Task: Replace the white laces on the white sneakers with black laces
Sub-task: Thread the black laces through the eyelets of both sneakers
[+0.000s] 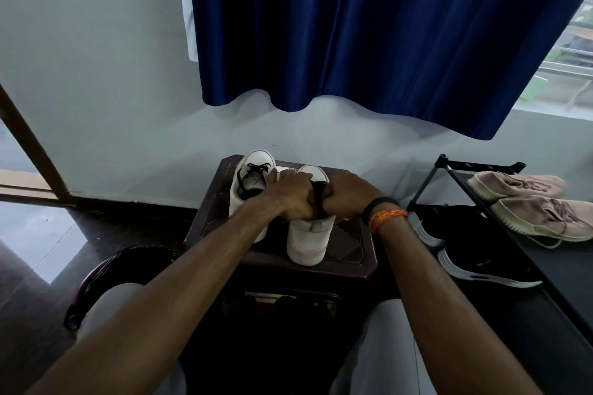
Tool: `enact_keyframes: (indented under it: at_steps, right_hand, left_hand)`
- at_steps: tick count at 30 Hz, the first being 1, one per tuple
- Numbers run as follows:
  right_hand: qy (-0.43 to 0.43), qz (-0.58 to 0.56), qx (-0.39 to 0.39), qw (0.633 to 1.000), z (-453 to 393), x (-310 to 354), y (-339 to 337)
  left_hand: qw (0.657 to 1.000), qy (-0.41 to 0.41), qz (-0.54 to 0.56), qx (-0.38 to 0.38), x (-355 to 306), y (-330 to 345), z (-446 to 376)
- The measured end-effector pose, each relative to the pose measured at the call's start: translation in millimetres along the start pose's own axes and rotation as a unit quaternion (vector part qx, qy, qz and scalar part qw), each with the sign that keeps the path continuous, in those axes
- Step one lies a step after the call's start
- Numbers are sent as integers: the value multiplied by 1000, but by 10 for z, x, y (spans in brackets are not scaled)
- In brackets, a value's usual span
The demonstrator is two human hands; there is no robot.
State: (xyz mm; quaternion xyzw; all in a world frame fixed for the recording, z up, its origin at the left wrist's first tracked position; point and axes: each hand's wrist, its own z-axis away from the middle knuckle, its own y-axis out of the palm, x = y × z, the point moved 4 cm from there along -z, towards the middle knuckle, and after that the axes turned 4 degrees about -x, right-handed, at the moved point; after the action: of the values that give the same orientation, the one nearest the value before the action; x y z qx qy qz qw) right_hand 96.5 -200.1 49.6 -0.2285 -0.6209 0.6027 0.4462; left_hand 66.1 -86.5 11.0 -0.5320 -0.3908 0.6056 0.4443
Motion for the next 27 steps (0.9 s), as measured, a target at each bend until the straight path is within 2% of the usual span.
enact_keyframes:
  at_steps: [2, 5, 11, 15, 18, 23, 27]
  right_hand:
    - [10, -11, 36, 999, -14, -1, -21]
    - [11, 19, 29, 999, -34, -9, 8]
    - [32, -1, 1, 999, -142, -32, 167]
    - [-5, 19, -83, 996, -204, -20, 280]
    - [5, 25, -118, 993, -202, -36, 314]
    - [38, 29, -162, 986, -58, -2, 258]
    - [29, 45, -190, 980, -24, 26, 240]
  left_hand:
    - [1000, -17, 2, -11, -56, 12, 2]
    - [999, -32, -19, -23, -56, 49, -36]
    - [986, -9, -94, -138, -60, -40, -61]
    - [977, 38, -147, -151, -113, -84, -56]
    - [965, 85, -177, -175, -165, -73, -78]
    - [957, 147, -115, -221, -135, -69, -90]
    - [961, 143, -17, -235, -61, -80, -12]
